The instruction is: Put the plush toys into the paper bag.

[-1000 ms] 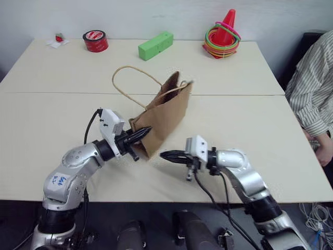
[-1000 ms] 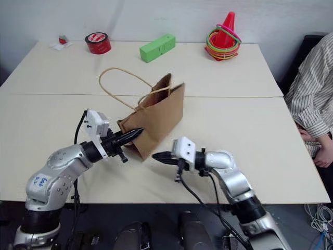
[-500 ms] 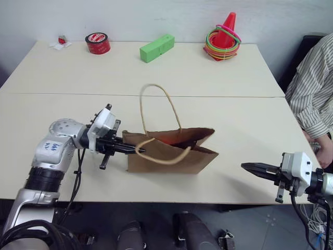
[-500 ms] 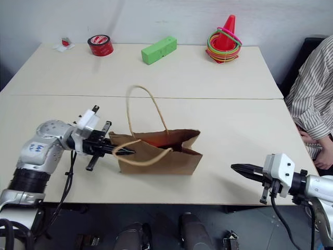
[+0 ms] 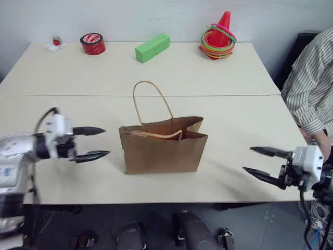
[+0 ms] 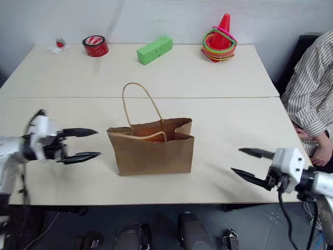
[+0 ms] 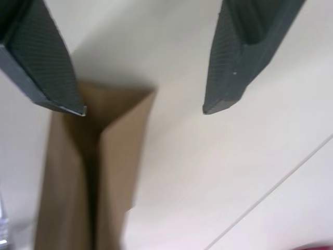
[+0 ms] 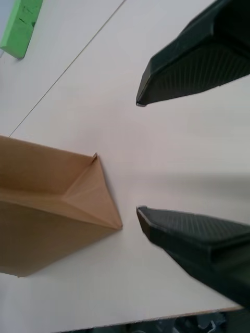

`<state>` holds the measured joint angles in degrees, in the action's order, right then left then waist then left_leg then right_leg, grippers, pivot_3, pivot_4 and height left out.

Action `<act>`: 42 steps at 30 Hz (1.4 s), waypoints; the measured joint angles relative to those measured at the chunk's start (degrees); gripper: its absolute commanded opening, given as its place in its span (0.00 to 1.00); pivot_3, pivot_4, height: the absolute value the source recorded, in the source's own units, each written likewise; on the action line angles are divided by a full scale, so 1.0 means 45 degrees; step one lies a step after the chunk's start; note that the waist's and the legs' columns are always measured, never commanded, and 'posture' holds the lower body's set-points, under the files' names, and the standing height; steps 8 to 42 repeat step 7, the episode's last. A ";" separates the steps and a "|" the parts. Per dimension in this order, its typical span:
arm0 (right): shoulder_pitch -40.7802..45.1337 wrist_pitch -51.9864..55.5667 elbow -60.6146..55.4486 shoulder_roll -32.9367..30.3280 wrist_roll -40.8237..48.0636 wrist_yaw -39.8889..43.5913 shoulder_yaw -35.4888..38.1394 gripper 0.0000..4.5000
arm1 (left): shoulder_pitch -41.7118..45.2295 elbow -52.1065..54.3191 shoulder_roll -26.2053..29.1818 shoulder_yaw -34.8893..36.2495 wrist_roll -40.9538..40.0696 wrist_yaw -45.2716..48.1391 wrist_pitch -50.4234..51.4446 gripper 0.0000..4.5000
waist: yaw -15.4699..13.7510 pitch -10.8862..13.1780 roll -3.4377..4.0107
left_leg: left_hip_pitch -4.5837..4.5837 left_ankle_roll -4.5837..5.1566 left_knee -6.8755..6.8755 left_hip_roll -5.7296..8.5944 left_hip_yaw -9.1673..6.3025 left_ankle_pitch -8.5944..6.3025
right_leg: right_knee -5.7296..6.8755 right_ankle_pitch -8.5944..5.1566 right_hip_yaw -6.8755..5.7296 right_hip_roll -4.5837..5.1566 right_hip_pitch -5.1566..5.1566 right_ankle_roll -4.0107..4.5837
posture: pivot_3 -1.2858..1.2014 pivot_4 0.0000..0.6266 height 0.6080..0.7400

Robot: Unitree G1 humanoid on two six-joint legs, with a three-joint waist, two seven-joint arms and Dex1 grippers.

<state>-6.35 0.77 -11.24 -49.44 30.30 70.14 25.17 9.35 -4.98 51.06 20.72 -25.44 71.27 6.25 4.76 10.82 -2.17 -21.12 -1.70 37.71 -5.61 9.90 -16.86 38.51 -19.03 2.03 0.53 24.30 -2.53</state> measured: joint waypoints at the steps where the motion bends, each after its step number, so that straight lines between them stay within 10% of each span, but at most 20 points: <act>1: 0.0309 -0.0129 0.0348 -0.0248 -0.0006 0.0231 0.0006 1.00 | -0.0661 0.0228 0.0007 0.0431 0.0035 -0.0237 -0.0023 0.86 | -0.0002 0.0000 -0.0001 | -0.0001 0.0005 0.0000 -0.0001 0.0001 -0.0003 | -0.0007 0.0000 -0.0001 0.0000 -0.0001 0.0000 | 0.52 0.24 1.00; 42: 0.2291 -0.1071 0.2739 -0.1058 -0.0475 0.1632 -0.0596 1.00 | -0.2483 0.0960 -0.0026 0.1547 0.0188 -0.0969 -0.0495 0.86 | -0.0130 -0.0001 -0.0007 | -0.0008 0.0015 -0.0012 0.0003 -0.0001 -0.0010 | -0.0045 0.0002 -0.0009 0.0003 -0.0003 0.0003 | 0.52 0.24 1.00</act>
